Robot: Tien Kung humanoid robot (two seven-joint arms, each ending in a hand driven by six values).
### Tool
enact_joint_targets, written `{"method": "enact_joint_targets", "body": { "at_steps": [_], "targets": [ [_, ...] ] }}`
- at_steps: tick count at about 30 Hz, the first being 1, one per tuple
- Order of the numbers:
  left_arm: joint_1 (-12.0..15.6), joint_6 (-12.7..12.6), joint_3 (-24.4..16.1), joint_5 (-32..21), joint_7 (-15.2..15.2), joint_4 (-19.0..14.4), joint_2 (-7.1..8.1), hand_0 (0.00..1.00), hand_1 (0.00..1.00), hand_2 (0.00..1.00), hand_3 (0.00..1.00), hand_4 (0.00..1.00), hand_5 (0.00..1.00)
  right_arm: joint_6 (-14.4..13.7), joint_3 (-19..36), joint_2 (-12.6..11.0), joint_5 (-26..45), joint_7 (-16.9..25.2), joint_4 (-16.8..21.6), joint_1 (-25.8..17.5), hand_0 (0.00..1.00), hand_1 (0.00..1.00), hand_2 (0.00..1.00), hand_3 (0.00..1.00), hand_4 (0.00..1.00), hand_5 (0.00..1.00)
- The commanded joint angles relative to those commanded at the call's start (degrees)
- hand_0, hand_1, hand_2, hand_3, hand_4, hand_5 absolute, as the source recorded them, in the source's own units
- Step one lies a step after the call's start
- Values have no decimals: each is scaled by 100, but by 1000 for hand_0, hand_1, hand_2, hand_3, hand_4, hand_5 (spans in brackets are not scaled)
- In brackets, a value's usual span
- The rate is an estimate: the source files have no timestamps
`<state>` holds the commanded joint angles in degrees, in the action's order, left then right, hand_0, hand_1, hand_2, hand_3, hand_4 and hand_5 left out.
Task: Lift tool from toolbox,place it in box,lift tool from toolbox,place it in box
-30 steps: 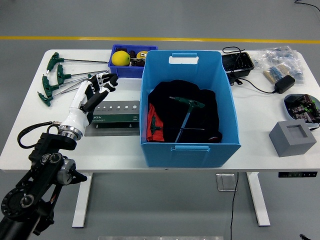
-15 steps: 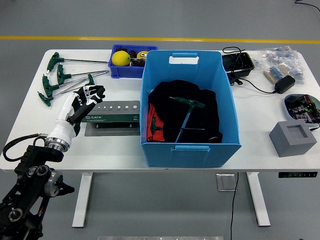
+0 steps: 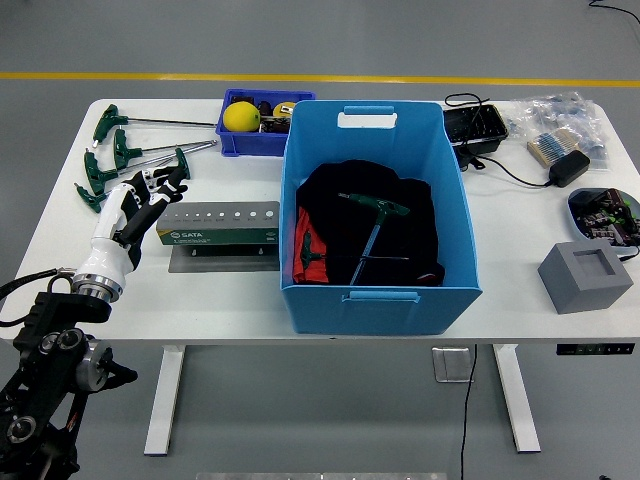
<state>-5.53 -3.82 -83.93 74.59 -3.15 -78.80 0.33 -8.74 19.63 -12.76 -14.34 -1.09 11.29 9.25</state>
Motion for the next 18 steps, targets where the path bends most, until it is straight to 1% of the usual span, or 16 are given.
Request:
{"method": "enact_joint_targets", "body": {
  "at_steps": [7, 8, 13, 14, 18],
  "targets": [
    [-44, -45, -74, -88, -27, 108, -4, 708, 677, 713, 645, 836, 595, -1, -59, -21, 101, 26, 2, 37, 668, 651, 728, 571, 763, 715],
    [-46, -53, -70, -108, -35, 113, -7, 711, 693, 764, 658, 835, 595, -1, -60, -23, 109, 28, 1, 40, 667, 651, 728, 571, 763, 713],
    [-54, -181, -59, -257, -108, 115, -31, 711, 693, 764, 658, 835, 595, -1, -85, -36, 138, 39, 5, 64, 667, 651, 728, 571, 763, 713],
    [-54, -196, -64, -279, -120, 110, -33, 782, 769, 940, 718, 836, 604, -1, -87, -39, 143, 41, 5, 67, 667, 651, 728, 571, 764, 716],
    [-50, -190, -77, -388, -149, 104, -23, 782, 769, 940, 718, 836, 604, 1, -81, -45, 148, 38, 3, 68, 667, 651, 728, 571, 764, 716]
  ]
}}
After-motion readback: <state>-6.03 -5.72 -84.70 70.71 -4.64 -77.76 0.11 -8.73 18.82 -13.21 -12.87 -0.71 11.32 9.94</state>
